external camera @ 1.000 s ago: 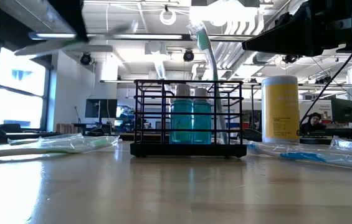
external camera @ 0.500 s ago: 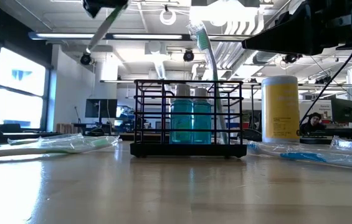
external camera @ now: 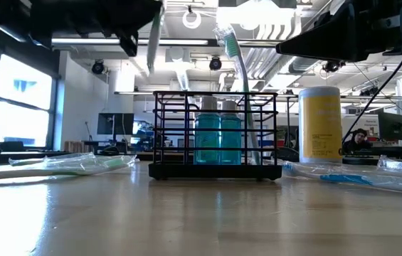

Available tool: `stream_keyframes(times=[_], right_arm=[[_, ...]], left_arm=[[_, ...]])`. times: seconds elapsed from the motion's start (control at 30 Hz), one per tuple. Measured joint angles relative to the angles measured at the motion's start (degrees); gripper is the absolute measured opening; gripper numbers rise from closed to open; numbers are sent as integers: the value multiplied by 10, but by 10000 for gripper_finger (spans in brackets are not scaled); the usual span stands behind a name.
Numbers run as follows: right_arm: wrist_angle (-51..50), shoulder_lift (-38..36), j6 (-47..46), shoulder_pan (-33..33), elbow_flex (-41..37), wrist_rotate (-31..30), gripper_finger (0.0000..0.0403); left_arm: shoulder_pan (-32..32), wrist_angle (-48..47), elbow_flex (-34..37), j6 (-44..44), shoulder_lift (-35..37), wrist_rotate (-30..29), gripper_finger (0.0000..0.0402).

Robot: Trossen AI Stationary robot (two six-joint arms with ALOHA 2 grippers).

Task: Pick & Place toothbrushing station
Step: Put the green toothbrush into the wire organizer

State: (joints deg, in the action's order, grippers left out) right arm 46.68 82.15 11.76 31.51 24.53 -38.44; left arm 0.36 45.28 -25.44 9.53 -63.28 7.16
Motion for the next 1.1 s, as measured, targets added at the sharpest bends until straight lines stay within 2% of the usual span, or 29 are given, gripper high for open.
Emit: stream_keyframes(times=[0.13, 0.27, 0.6, 1.0, 1.1], right_arm=[[3, 0, 1, 0, 0, 0, 82], [3, 0, 1, 0, 0, 0, 82], [3, 0, 0, 0, 0, 0, 82], [3, 0, -1, 0, 0, 0, 82], [3, 0, -1, 0, 0, 0, 82]], left_arm=[[-13, 115, 1, -2, -74, 16, 10], [-20, 179, 1, -12, -122, 28, 10], [-23, 256, 1, -28, -214, 23, 10], [-23, 284, 2, -22, -268, 10, 10], [-23, 319, 11, -20, -284, 8, 10]])
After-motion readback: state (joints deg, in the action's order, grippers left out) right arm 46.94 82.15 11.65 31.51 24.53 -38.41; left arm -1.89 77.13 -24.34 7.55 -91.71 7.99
